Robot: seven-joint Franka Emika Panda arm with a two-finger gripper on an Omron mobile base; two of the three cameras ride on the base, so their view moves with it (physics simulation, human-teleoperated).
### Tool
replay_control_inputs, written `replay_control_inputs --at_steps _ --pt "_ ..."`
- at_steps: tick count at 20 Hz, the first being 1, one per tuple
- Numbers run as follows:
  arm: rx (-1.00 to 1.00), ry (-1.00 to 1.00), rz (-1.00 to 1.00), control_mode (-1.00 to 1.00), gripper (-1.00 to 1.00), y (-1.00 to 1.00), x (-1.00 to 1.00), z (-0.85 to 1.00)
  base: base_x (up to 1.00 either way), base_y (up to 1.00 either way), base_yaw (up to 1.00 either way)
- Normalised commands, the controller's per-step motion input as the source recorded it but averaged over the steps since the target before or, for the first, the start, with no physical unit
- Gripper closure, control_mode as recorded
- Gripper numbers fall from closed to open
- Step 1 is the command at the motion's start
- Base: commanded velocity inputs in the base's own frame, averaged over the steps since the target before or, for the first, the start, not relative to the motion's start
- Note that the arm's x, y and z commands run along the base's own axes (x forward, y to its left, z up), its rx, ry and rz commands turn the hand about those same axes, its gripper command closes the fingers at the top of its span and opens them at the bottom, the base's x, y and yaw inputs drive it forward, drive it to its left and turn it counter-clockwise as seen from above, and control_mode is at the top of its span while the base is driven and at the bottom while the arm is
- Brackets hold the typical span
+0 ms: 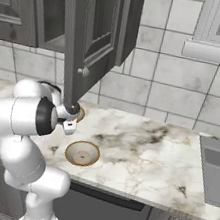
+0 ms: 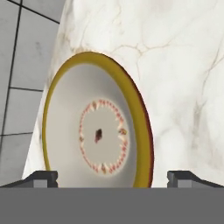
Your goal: Pick up the bowls on the counter and stack them on top of one another in the open cabinet. Place the smaller bowl on top of the larger bowl.
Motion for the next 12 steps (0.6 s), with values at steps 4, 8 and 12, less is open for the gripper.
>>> replay_control_inputs --at_steps 4,8,12 --pt "0.01 -0.04 0.00 -1.00 -1.00 0.03 0.16 -0.16 0.00 0.00 0.00" --pt "0.01 -0.04 0.00 -1.00 -1.00 0.03 0.16 -0.16 0.00 0.00 0.00" --pt "0.01 -0.02 0.00 -1.00 -1.00 0.02 0.18 -0.16 0.00 0.00 0.00"
